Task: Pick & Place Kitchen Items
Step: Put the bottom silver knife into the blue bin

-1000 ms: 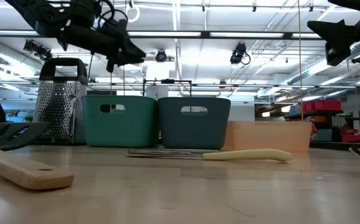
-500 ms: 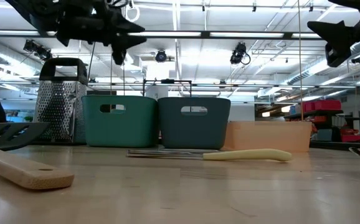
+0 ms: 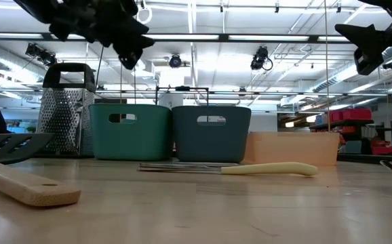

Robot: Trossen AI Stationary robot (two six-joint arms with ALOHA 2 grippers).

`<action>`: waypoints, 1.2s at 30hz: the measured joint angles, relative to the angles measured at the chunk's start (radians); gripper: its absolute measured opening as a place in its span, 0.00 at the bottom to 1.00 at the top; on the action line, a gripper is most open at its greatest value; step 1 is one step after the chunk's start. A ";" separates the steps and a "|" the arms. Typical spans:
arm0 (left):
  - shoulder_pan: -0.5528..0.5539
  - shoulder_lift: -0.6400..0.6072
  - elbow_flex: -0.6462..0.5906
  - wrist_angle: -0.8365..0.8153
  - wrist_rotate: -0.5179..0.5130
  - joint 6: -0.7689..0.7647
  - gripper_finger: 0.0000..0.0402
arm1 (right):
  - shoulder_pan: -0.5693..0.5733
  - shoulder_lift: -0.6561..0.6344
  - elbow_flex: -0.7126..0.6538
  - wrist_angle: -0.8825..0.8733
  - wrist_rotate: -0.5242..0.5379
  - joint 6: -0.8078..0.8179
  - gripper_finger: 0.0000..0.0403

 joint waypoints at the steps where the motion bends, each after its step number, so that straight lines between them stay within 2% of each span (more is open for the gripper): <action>1: -0.021 0.000 0.000 -0.020 -0.011 0.000 0.33 | 0.000 0.000 0.000 0.000 0.000 0.000 0.60; 10: -0.215 0.000 -0.001 -0.189 -0.203 0.051 0.33 | 0.000 0.000 0.000 -0.002 0.002 -0.002 0.60; 14: -0.286 0.001 -0.001 -0.222 -0.245 0.100 0.33 | 0.000 0.000 0.000 -0.002 0.003 -0.002 0.60; 24: -0.370 0.032 -0.004 -0.266 -0.448 0.146 0.33 | 0.000 0.000 0.000 -0.002 0.003 -0.002 0.60; 36: -0.373 0.202 -0.022 -0.172 -0.459 0.180 0.33 | 0.000 0.002 0.000 -0.005 0.003 -0.003 0.60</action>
